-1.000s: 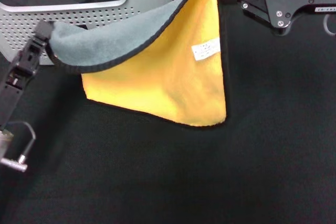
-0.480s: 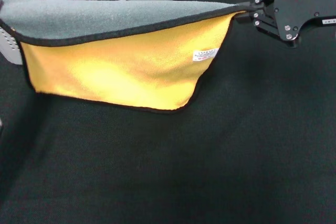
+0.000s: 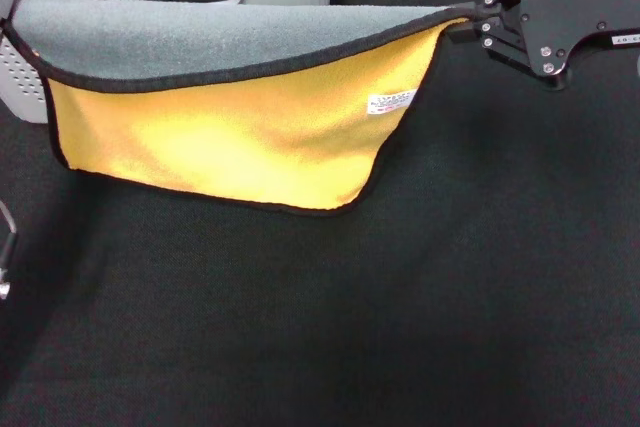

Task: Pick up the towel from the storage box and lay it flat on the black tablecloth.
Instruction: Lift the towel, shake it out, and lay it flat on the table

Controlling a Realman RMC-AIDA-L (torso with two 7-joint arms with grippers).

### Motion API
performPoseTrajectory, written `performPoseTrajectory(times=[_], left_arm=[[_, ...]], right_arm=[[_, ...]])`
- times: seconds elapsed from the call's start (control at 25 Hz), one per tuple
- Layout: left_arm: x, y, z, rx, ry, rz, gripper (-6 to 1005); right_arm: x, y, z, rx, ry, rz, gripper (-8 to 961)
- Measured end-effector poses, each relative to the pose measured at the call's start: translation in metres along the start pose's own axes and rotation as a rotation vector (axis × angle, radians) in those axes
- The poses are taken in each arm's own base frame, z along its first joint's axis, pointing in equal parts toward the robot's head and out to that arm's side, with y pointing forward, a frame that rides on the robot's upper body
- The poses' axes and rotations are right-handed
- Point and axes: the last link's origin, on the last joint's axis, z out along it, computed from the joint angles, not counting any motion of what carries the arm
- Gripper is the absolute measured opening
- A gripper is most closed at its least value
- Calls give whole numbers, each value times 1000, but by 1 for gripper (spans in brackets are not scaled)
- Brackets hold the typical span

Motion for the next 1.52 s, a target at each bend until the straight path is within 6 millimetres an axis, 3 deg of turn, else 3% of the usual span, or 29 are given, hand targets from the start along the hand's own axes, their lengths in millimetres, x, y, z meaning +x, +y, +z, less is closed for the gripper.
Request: performPoseTrajectory(times=[0.4, 0.64, 0.92, 1.08, 1.44, 1.52], left_arm=[[-1, -3, 2, 15, -6, -5, 13], [-32, -18, 0, 120, -200, 16, 38], [-59, -15, -8, 97, -369, 148, 98], [-78, -6, -8, -7, -473, 262, 199], [-101, 1, 4, -211, -587, 543, 328], [-102, -2, 7, -244, -582, 697, 333]], right_arm=[[-10, -6, -6, 47, -26, -19, 32], [-42, -20, -25, 135, -67, -76, 33], [-79, -39, -29, 156, -92, -130, 34], [-91, -44, -24, 143, -107, -137, 35], [-102, -45, -5, 140, -151, -133, 36], [-105, -46, -2, 137, -154, -140, 36]])
